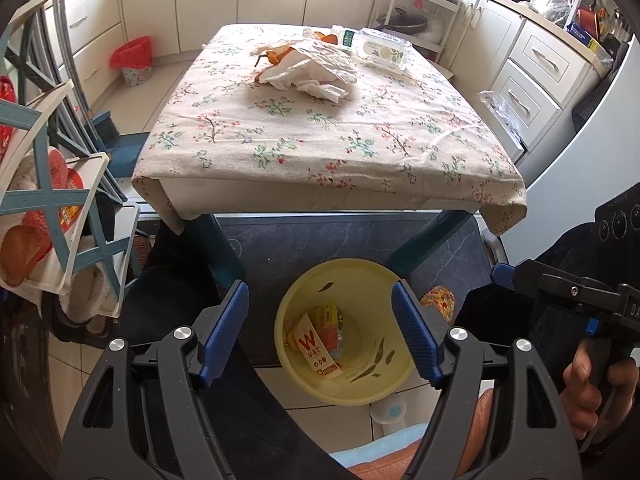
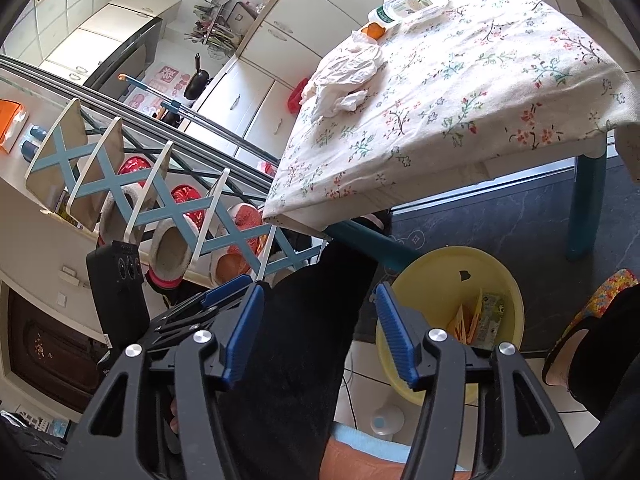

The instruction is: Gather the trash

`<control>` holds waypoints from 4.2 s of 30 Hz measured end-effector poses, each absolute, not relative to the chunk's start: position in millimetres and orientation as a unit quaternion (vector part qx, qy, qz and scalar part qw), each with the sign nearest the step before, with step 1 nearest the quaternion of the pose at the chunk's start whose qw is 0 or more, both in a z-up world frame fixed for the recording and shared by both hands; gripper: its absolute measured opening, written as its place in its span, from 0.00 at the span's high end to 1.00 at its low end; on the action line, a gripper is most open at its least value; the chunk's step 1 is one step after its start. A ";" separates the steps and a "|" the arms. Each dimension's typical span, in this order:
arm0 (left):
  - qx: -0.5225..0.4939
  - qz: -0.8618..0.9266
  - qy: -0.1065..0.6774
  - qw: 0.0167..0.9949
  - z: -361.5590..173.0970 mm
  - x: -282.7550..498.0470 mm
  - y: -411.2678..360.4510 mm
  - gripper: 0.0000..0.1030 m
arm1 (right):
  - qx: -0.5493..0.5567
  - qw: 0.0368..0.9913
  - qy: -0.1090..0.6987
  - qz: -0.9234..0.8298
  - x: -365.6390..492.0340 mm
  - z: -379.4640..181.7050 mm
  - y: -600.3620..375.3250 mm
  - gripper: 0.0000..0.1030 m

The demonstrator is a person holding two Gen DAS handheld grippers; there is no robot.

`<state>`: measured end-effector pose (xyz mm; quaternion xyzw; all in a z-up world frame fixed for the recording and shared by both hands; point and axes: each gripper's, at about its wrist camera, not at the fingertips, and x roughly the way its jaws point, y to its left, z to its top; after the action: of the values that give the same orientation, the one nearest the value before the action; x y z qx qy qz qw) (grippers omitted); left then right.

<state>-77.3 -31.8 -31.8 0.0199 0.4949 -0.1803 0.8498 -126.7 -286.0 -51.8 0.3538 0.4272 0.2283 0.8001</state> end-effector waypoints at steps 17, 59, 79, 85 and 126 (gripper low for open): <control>-0.069 -0.140 0.491 0.857 -50.7 -14.2 8.5 0.30 | 0.337 0.819 0.426 0.187 -91.1 -51.2 -286.0 0.40; -0.062 -0.130 0.463 0.874 -69.6 154.0 -108.1 0.38 | 0.319 0.823 0.434 0.181 194.6 -58.9 -308.6 0.81; -0.089 -0.152 0.471 0.864 -55.2 123.2 -77.1 0.89 | 0.394 0.843 0.314 0.191 130.5 -8.3 -360.5 0.91; -0.090 -0.148 0.464 0.868 -46.7 116.0 -69.6 0.89 | 0.433 0.832 0.306 0.161 119.5 -11.2 -383.4 0.91; -0.098 -0.149 0.460 0.870 -43.1 105.2 -61.7 0.89 | 0.460 0.809 0.271 0.245 101.8 -7.4 -382.9 0.96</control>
<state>105.2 -61.7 -43.1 -0.0977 0.4596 -0.1489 0.8701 101.8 -382.9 -7.4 0.4598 0.2715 0.2446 0.8093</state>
